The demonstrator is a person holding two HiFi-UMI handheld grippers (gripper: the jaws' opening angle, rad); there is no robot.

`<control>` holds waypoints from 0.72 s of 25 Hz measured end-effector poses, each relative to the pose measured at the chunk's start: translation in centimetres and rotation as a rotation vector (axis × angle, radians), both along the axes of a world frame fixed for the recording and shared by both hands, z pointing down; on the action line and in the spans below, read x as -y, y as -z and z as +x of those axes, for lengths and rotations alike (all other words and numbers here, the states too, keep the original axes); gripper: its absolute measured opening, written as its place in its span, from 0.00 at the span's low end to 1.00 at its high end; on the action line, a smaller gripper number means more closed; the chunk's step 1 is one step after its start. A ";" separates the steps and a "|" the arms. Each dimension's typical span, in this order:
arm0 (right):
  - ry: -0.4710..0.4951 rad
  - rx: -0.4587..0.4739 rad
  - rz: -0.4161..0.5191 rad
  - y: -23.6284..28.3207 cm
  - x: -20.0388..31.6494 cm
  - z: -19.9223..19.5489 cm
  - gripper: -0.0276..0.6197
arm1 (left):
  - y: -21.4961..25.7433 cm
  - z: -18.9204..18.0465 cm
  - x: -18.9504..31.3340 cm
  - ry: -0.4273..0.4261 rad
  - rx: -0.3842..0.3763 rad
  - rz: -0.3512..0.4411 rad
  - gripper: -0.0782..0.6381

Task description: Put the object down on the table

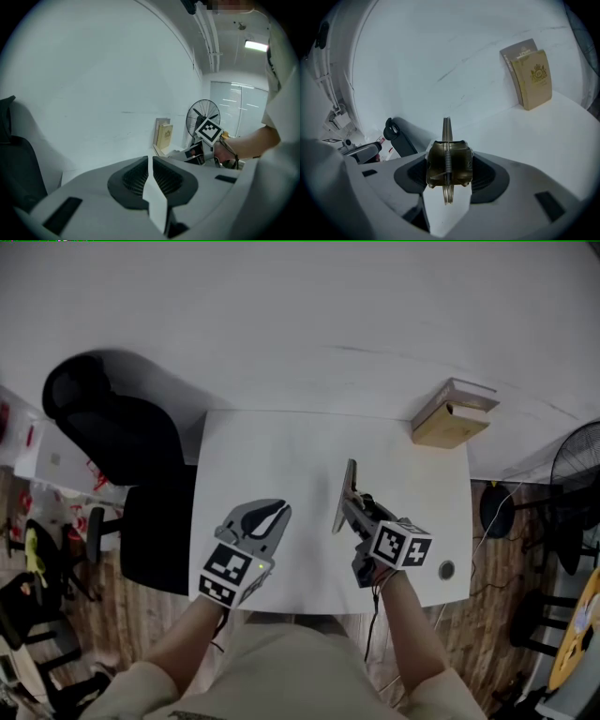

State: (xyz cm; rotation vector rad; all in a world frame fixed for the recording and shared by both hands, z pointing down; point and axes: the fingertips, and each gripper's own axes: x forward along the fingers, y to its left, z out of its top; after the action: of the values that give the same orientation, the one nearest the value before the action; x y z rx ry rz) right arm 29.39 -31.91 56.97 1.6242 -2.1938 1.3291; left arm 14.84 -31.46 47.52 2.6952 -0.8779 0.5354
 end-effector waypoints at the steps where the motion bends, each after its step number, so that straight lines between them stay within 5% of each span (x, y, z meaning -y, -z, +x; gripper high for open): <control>1: -0.001 0.005 -0.023 -1.0 0.2 0.0 0.40 | -0.4 0.1 0.2 -0.001 0.003 -0.009 0.17; 18: -0.012 0.012 -0.248 -13.2 1.9 -1.4 0.40 | -7.6 -0.2 1.4 0.089 -0.028 -0.172 0.17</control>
State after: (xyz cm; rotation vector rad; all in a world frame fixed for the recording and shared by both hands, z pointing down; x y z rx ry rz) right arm 28.04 -33.76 70.18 1.5428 -1.9347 1.5464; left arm 14.61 -32.91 55.11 2.4909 -0.8955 0.5272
